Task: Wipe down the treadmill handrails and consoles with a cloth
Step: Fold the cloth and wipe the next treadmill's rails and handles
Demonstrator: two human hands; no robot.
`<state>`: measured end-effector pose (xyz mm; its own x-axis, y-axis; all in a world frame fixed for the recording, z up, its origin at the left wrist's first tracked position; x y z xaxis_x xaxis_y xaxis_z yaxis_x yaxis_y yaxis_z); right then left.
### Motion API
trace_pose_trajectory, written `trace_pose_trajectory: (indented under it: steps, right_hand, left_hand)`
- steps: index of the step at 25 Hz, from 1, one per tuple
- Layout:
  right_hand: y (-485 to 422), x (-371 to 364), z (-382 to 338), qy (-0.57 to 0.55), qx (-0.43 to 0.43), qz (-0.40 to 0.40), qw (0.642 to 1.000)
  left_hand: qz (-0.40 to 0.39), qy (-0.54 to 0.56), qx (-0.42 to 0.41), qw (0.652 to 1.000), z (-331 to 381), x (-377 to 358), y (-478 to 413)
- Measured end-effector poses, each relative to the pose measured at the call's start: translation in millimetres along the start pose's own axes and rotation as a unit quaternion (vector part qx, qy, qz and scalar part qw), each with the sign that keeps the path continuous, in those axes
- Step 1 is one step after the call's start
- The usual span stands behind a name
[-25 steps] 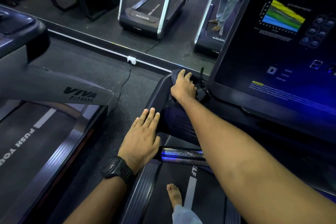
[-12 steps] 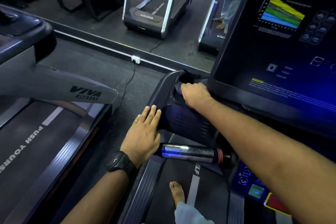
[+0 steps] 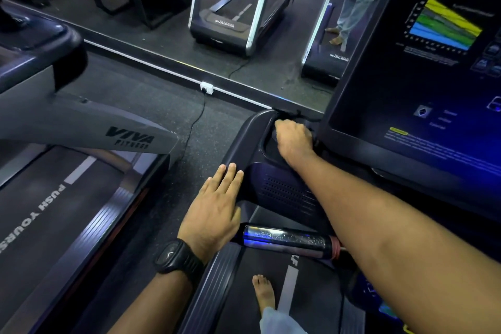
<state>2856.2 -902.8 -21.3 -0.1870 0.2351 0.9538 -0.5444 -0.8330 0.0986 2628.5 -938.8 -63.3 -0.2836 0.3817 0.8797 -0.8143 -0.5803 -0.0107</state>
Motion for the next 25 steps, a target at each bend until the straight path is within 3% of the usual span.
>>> trace_pose_trajectory:
  steps: [3,6,10,13,16,18,22,25]
  right_hand:
    - [-5.1,-1.3,-0.1,0.084,0.079,-0.106,0.988]
    - [-2.1,-2.7,-3.3,0.221,0.11,-0.201,0.948]
    - [15.9,-1.1,-5.8,0.392,0.118,-0.164,0.898]
    - [31.7,-5.5,-5.6,0.493,0.142,-0.043,0.857]
    - [24.6,3.4,-6.6,0.379,0.116,0.087,0.914]
    - [9.4,7.8,-4.4,0.279,0.108,0.09,0.95]
    - [2.8,-6.1,0.9,0.269,0.099,0.055,0.956]
    - [13.8,-24.7,-4.5,0.314,0.161,0.016,0.936]
  left_hand:
    - [0.001,-0.002,-0.005,1.0,-0.8,-0.7,0.2]
    - [0.003,0.0,-0.01,1.0,-0.1,-0.4,0.1]
    - [0.009,0.008,-0.016,1.0,-1.3,0.0,0.8]
    - [0.012,0.01,-0.011,1.0,-1.2,0.6,1.4]
    - [0.011,0.007,-0.014,1.0,1.0,1.6,0.7]
    - [0.014,0.016,-0.015,1.0,3.0,3.2,1.7]
    - [0.021,0.03,-0.016,0.999,2.5,5.1,0.7]
    - [0.015,0.035,-0.014,0.999,0.6,3.3,1.5]
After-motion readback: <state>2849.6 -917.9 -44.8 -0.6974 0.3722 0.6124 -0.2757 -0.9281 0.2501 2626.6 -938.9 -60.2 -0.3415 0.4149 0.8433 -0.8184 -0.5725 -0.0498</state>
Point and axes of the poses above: each hand's wrist, its own y-axis away from the middle knuckle, its own x-axis out of the back of the hand, z = x × y, the point moved 6 cm from there along -y, towards the middle knuckle, and after that the axes turned 11 degrees about y, right-handed, at the moved point
